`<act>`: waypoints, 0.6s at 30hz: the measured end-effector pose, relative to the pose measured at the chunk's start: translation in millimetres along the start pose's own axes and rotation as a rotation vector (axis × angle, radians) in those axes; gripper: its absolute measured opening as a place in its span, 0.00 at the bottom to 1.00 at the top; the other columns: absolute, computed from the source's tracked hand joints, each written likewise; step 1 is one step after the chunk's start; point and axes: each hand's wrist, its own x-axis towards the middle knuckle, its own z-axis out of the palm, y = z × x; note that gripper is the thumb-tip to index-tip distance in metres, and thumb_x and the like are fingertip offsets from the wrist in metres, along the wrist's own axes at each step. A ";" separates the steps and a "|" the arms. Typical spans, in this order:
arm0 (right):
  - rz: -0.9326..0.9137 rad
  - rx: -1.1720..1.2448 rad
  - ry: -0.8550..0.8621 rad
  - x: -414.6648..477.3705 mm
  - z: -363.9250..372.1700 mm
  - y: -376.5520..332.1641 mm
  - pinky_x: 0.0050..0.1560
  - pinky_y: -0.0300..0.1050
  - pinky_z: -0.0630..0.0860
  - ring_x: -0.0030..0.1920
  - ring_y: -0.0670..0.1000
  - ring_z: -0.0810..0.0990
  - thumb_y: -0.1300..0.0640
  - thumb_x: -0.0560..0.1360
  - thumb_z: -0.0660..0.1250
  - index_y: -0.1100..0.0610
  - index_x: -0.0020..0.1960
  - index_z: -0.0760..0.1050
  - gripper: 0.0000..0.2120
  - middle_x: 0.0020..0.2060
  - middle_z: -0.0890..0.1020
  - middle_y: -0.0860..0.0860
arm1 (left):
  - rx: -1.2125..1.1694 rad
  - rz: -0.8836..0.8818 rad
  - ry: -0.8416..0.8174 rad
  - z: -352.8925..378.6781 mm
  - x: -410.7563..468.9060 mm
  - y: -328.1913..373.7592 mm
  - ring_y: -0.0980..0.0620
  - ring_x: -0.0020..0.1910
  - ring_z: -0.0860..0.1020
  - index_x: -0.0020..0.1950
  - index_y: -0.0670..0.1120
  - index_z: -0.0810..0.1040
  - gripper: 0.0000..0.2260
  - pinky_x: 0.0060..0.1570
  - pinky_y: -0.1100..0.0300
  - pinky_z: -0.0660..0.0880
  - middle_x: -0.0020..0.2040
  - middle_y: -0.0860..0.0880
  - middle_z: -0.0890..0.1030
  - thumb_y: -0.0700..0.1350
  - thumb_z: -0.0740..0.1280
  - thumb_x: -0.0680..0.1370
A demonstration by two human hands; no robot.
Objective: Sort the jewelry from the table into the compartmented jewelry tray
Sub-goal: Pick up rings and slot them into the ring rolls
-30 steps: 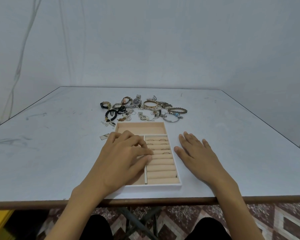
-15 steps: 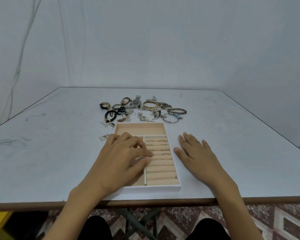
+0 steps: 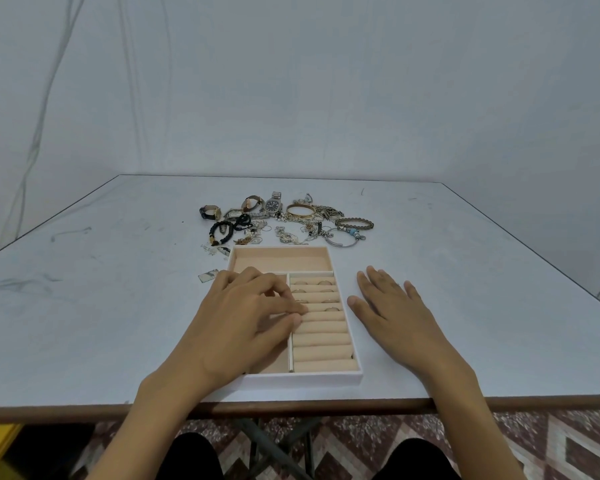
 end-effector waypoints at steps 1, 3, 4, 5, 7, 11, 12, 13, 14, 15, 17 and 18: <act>0.000 -0.001 0.000 -0.1 0.0 -0.1 0.76 0.49 0.38 0.77 0.44 0.41 0.42 0.82 0.44 0.50 0.79 0.45 0.28 0.78 0.45 0.46 | -0.004 0.005 -0.005 -0.4 -0.2 -0.4 0.62 0.51 0.70 0.55 0.63 0.81 0.17 0.52 0.65 0.60 0.51 0.65 0.76 0.62 0.55 0.77; -0.001 -0.003 0.001 -0.4 -0.1 0.0 0.76 0.48 0.38 0.77 0.44 0.41 0.42 0.82 0.44 0.50 0.79 0.45 0.28 0.78 0.45 0.46 | -0.042 0.007 -0.029 -2.4 1.4 -1.9 0.64 0.50 0.69 0.55 0.64 0.81 0.17 0.52 0.66 0.59 0.51 0.65 0.76 0.63 0.54 0.76; -0.001 -0.005 0.001 -0.4 -0.3 0.1 0.76 0.48 0.38 0.77 0.44 0.41 0.42 0.82 0.44 0.50 0.79 0.45 0.28 0.78 0.45 0.46 | -0.080 0.003 -0.049 -4.0 3.4 -4.0 0.65 0.50 0.69 0.55 0.64 0.81 0.18 0.52 0.66 0.60 0.50 0.65 0.76 0.64 0.55 0.76; -0.001 -0.007 0.002 -0.4 -0.3 0.0 0.76 0.48 0.38 0.77 0.44 0.41 0.42 0.82 0.44 0.50 0.79 0.45 0.28 0.78 0.45 0.46 | -0.137 -0.003 -0.066 -6.0 5.9 -6.4 0.64 0.49 0.71 0.55 0.64 0.81 0.18 0.53 0.64 0.62 0.49 0.64 0.77 0.65 0.55 0.75; -0.004 -0.008 0.005 -0.6 -0.3 -0.4 0.76 0.48 0.38 0.77 0.44 0.41 0.42 0.82 0.44 0.50 0.79 0.45 0.28 0.78 0.45 0.46 | -0.295 -0.032 -0.066 -10.9 13.2 -13.0 0.60 0.48 0.75 0.55 0.61 0.82 0.17 0.50 0.59 0.69 0.46 0.63 0.80 0.65 0.60 0.74; 0.001 -0.018 0.001 -0.7 -1.8 -0.5 0.76 0.48 0.39 0.77 0.44 0.42 0.42 0.82 0.44 0.50 0.79 0.45 0.28 0.78 0.45 0.46 | -0.490 -0.171 0.070 -18.5 42.8 -40.5 0.59 0.47 0.78 0.51 0.55 0.84 0.10 0.43 0.74 0.68 0.46 0.59 0.83 0.54 0.68 0.73; 0.002 -0.024 -0.001 -0.6 -2.3 -0.9 0.76 0.48 0.39 0.77 0.44 0.42 0.42 0.82 0.44 0.50 0.79 0.45 0.28 0.78 0.46 0.46 | -0.480 -0.211 0.110 -18.6 52.5 -52.8 0.59 0.46 0.78 0.49 0.55 0.84 0.07 0.42 0.72 0.68 0.46 0.58 0.84 0.51 0.69 0.73; 0.003 -0.030 -0.002 -0.5 -2.6 -1.6 0.76 0.48 0.39 0.77 0.44 0.42 0.42 0.82 0.44 0.50 0.79 0.46 0.28 0.78 0.46 0.46 | -0.460 -0.255 0.148 -18.0 62.5 -66.4 0.57 0.45 0.79 0.48 0.57 0.84 0.04 0.42 0.66 0.70 0.45 0.57 0.84 0.49 0.70 0.74; 0.003 -0.037 -0.003 -0.2 -3.3 -2.6 0.76 0.48 0.39 0.77 0.44 0.42 0.42 0.82 0.44 0.50 0.79 0.46 0.28 0.78 0.46 0.46 | -0.426 -0.300 0.173 -17.0 72.1 -80.4 0.55 0.44 0.79 0.46 0.58 0.83 0.05 0.43 0.60 0.72 0.44 0.56 0.84 0.48 0.70 0.75; 0.003 -0.047 -0.006 0.0 -4.4 -3.6 0.76 0.49 0.40 0.77 0.44 0.43 0.42 0.82 0.44 0.50 0.79 0.46 0.28 0.78 0.46 0.46 | -0.382 -0.338 0.173 -15.8 81.3 -93.7 0.54 0.44 0.79 0.45 0.59 0.82 0.05 0.45 0.57 0.74 0.44 0.56 0.84 0.48 0.70 0.75; 0.004 -0.068 -0.008 0.2 -7.5 -4.9 0.77 0.49 0.43 0.77 0.44 0.45 0.42 0.82 0.45 0.50 0.79 0.47 0.28 0.78 0.48 0.46 | -0.303 -0.386 0.105 -10.3 97.0 -115.9 0.54 0.46 0.79 0.46 0.59 0.82 0.06 0.52 0.53 0.75 0.46 0.54 0.84 0.47 0.69 0.76; 0.003 -0.077 -0.008 0.3 -9.9 -5.7 0.77 0.48 0.44 0.77 0.45 0.46 0.42 0.82 0.45 0.50 0.79 0.48 0.28 0.78 0.48 0.46 | -0.285 -0.396 0.057 -6.7 103.2 -124.2 0.55 0.46 0.78 0.47 0.58 0.82 0.05 0.54 0.53 0.75 0.48 0.54 0.84 0.47 0.69 0.77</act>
